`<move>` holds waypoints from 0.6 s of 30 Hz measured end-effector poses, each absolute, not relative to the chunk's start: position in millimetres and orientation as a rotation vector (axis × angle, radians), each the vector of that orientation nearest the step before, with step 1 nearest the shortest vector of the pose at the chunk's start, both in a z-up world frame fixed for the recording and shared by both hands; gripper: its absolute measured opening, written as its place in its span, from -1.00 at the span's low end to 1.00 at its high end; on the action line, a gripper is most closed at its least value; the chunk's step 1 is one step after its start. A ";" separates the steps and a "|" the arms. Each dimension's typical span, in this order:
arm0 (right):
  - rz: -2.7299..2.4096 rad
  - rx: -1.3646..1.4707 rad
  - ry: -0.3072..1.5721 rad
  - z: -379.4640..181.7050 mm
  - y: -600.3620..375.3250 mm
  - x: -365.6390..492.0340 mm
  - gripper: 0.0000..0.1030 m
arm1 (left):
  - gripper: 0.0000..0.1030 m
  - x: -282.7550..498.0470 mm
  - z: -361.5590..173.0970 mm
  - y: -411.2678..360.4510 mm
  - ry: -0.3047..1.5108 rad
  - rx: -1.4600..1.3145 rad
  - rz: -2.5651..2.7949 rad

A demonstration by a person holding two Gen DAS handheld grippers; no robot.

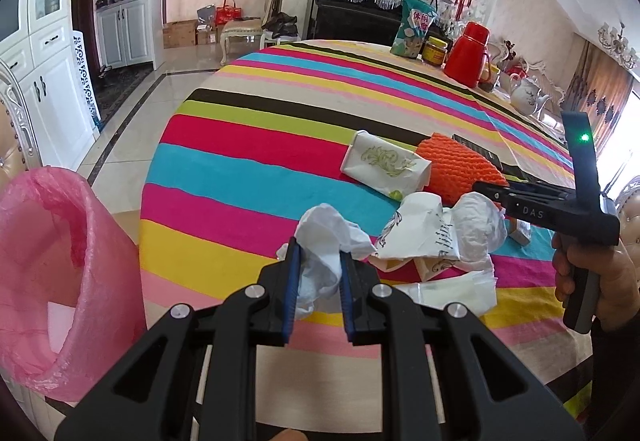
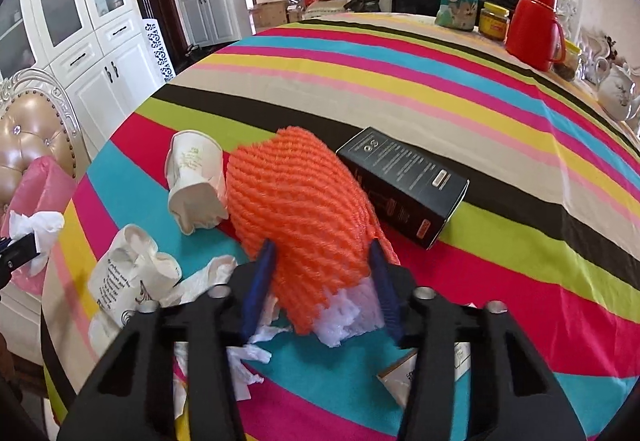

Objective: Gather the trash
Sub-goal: 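Grasp the orange foam net with the right tool while the left tool holds the tissue, then carry the tissue and orange net over the pink bin with both tools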

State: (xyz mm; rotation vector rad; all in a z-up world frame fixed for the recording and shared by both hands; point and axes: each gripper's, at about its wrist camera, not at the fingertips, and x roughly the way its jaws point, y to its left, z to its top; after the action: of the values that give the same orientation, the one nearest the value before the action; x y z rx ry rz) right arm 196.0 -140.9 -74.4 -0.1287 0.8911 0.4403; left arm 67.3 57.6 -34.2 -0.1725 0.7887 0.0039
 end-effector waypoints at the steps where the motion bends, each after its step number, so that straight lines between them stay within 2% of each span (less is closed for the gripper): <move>1: 0.443 -0.129 0.886 -72.8 -141.5 193.7 -0.46 | -0.65 67.2 -33.7 56.9 0.787 -0.173 0.003; 2: 0.442 -0.130 0.880 -70.8 -142.3 191.5 -0.55 | -0.65 66.9 -33.7 56.7 0.786 -0.173 0.001; 7: 0.426 -0.105 0.832 -56.7 -152.7 180.0 -0.70 | -0.65 62.9 -28.5 56.1 0.771 -0.171 0.003; 18: 0.406 -0.062 0.740 -18.9 -177.8 151.4 -0.71 | -0.65 49.9 -12.3 51.2 0.731 -0.166 -0.005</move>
State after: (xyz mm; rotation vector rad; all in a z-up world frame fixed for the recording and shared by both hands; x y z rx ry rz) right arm 151.4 -177.8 -18.9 -0.0619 0.7398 0.4056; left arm 49.9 51.2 -12.3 -0.1660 0.7315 -0.0050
